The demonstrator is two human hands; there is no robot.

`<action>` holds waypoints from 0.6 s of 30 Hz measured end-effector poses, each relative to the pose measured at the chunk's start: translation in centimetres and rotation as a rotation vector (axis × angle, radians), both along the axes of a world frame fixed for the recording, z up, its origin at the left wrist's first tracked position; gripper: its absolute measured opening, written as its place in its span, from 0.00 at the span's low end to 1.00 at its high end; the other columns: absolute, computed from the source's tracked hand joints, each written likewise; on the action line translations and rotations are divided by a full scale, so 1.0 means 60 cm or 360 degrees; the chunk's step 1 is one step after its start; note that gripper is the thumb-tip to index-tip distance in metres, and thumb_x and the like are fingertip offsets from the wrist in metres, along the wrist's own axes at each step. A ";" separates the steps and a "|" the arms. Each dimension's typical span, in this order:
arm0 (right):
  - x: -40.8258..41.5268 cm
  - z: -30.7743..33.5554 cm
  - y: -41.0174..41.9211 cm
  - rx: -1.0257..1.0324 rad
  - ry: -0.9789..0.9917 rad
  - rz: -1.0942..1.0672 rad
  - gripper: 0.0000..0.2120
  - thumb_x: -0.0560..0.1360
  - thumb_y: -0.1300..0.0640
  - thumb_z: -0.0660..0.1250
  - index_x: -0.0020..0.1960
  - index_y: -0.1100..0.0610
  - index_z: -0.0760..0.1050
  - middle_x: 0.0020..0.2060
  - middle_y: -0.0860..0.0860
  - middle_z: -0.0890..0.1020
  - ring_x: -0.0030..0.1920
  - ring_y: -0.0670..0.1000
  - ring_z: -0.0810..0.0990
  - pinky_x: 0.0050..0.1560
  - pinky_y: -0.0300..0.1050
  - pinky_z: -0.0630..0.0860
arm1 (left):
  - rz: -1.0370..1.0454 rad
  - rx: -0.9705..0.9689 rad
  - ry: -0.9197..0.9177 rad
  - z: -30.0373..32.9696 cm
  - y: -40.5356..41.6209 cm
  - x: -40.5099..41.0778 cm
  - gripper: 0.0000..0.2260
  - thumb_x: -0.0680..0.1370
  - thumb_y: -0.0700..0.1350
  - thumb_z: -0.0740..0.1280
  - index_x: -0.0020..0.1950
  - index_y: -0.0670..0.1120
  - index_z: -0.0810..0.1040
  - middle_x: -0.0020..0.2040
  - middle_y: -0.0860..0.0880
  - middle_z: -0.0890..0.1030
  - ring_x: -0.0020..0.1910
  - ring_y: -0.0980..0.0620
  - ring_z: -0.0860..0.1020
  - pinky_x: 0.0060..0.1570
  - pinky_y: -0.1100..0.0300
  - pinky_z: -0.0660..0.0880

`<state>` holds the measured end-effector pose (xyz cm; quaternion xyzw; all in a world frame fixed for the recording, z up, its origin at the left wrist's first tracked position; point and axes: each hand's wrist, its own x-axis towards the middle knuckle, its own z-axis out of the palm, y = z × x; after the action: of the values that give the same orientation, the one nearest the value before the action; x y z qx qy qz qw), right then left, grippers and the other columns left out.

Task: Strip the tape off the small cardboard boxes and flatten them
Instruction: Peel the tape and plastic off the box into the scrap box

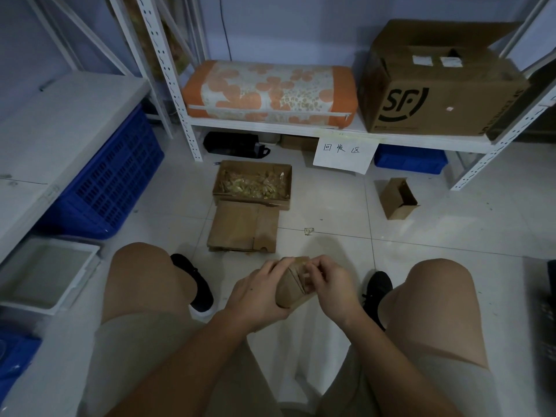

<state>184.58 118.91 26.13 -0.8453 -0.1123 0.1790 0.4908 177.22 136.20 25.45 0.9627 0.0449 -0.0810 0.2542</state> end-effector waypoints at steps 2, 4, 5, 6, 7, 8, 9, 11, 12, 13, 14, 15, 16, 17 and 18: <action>0.000 -0.005 -0.001 -0.0001 -0.0022 0.0032 0.08 0.82 0.47 0.62 0.46 0.47 0.77 0.39 0.50 0.85 0.42 0.49 0.85 0.45 0.59 0.83 | -0.0038 0.0089 -0.0021 0.001 0.002 0.002 0.45 0.71 0.59 0.75 0.79 0.66 0.50 0.73 0.59 0.64 0.65 0.50 0.74 0.57 0.51 0.76; 0.001 -0.014 -0.004 -0.0004 -0.0037 0.0045 0.13 0.78 0.38 0.59 0.45 0.45 0.75 0.39 0.50 0.84 0.42 0.51 0.85 0.44 0.61 0.83 | -0.0052 0.0123 -0.0026 0.003 0.003 0.004 0.46 0.71 0.57 0.75 0.80 0.64 0.50 0.74 0.58 0.64 0.65 0.50 0.74 0.58 0.51 0.75; 0.002 -0.019 -0.003 -0.0010 -0.0045 0.0047 0.14 0.77 0.36 0.57 0.45 0.44 0.74 0.40 0.51 0.84 0.42 0.52 0.85 0.44 0.62 0.82 | -0.0047 0.0122 -0.0030 0.004 0.005 0.003 0.46 0.71 0.56 0.76 0.80 0.64 0.50 0.74 0.57 0.64 0.66 0.49 0.73 0.58 0.51 0.75; 0.001 -0.020 -0.001 -0.0011 -0.0059 0.0042 0.15 0.77 0.35 0.56 0.45 0.44 0.73 0.39 0.52 0.83 0.42 0.53 0.85 0.44 0.62 0.82 | -0.0041 0.0116 -0.0036 0.005 0.007 0.002 0.45 0.71 0.55 0.76 0.80 0.64 0.50 0.75 0.57 0.64 0.66 0.49 0.73 0.59 0.50 0.75; 0.000 -0.018 0.001 -0.0006 -0.0072 0.0023 0.15 0.77 0.34 0.55 0.45 0.44 0.73 0.39 0.52 0.83 0.42 0.53 0.85 0.43 0.63 0.82 | -0.0034 0.0112 -0.0043 0.006 0.008 0.002 0.45 0.71 0.54 0.76 0.80 0.63 0.50 0.75 0.57 0.64 0.66 0.49 0.73 0.59 0.50 0.75; -0.001 -0.016 0.004 0.0004 -0.0075 -0.0002 0.15 0.77 0.34 0.55 0.45 0.44 0.72 0.39 0.52 0.83 0.41 0.53 0.84 0.43 0.62 0.82 | -0.0028 0.0114 -0.0049 0.006 0.009 0.002 0.45 0.71 0.54 0.76 0.80 0.64 0.50 0.74 0.57 0.64 0.67 0.49 0.73 0.60 0.50 0.75; -0.003 -0.012 0.007 0.0018 -0.0070 -0.0027 0.15 0.78 0.35 0.55 0.45 0.44 0.73 0.39 0.51 0.83 0.41 0.52 0.85 0.43 0.61 0.82 | -0.0020 0.0120 -0.0056 0.007 0.010 0.001 0.46 0.71 0.54 0.76 0.80 0.64 0.50 0.74 0.57 0.64 0.67 0.49 0.73 0.60 0.49 0.75; -0.007 -0.001 0.013 0.0035 -0.0066 -0.0086 0.13 0.81 0.40 0.58 0.46 0.46 0.74 0.39 0.50 0.83 0.41 0.52 0.85 0.42 0.60 0.83 | -0.0004 0.0130 -0.0068 0.008 0.011 0.001 0.46 0.71 0.53 0.77 0.80 0.63 0.50 0.75 0.57 0.64 0.68 0.48 0.72 0.61 0.48 0.75; -0.009 0.004 0.017 0.0055 -0.0052 -0.0126 0.12 0.83 0.45 0.59 0.46 0.49 0.75 0.39 0.51 0.83 0.40 0.52 0.85 0.42 0.59 0.83 | 0.0006 0.0126 -0.0072 0.008 0.013 0.000 0.46 0.71 0.53 0.77 0.80 0.63 0.50 0.75 0.57 0.63 0.68 0.48 0.72 0.62 0.48 0.75; -0.010 0.009 0.020 0.0092 -0.0025 -0.0173 0.11 0.84 0.50 0.60 0.47 0.52 0.76 0.39 0.51 0.84 0.39 0.52 0.85 0.41 0.58 0.84 | 0.0015 0.0115 -0.0077 0.008 0.014 0.000 0.46 0.71 0.53 0.77 0.80 0.63 0.50 0.75 0.57 0.63 0.68 0.48 0.72 0.62 0.48 0.75; -0.011 0.013 0.023 0.0139 0.0005 -0.0219 0.11 0.85 0.53 0.61 0.47 0.54 0.76 0.38 0.52 0.84 0.39 0.52 0.85 0.41 0.56 0.85 | 0.0021 0.0101 -0.0084 0.008 0.017 -0.001 0.46 0.71 0.54 0.77 0.80 0.64 0.50 0.75 0.57 0.63 0.68 0.48 0.72 0.62 0.48 0.75; -0.011 0.017 0.025 0.0188 0.0031 -0.0257 0.10 0.85 0.55 0.61 0.47 0.56 0.76 0.38 0.52 0.84 0.38 0.51 0.85 0.40 0.54 0.85 | 0.0023 0.0087 -0.0088 0.008 0.019 -0.001 0.46 0.71 0.54 0.77 0.80 0.64 0.50 0.75 0.58 0.63 0.68 0.49 0.72 0.61 0.48 0.75; -0.012 0.023 0.026 0.0232 0.0046 -0.0278 0.10 0.84 0.56 0.61 0.47 0.57 0.77 0.39 0.52 0.84 0.38 0.51 0.85 0.39 0.52 0.85 | 0.0020 0.0070 -0.0089 0.008 0.021 -0.001 0.46 0.71 0.54 0.77 0.80 0.64 0.51 0.75 0.58 0.63 0.68 0.49 0.72 0.61 0.49 0.75; -0.013 0.027 0.027 0.0255 0.0048 -0.0281 0.10 0.84 0.57 0.62 0.47 0.58 0.77 0.39 0.53 0.84 0.38 0.51 0.86 0.39 0.50 0.85 | 0.0018 0.0059 -0.0090 0.009 0.022 -0.002 0.46 0.71 0.55 0.76 0.80 0.64 0.51 0.75 0.58 0.63 0.68 0.49 0.72 0.60 0.49 0.75; -0.013 0.026 0.027 0.0258 0.0043 -0.0273 0.09 0.84 0.58 0.62 0.47 0.58 0.78 0.39 0.52 0.84 0.38 0.50 0.86 0.39 0.50 0.85 | 0.0014 0.0057 -0.0086 0.009 0.023 -0.002 0.46 0.71 0.55 0.76 0.80 0.64 0.51 0.75 0.58 0.63 0.68 0.48 0.72 0.60 0.49 0.75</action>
<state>183.81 120.51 27.66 -0.8068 -0.0468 0.1381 0.5725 177.13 137.59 26.02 0.9687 0.0438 -0.0531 0.2383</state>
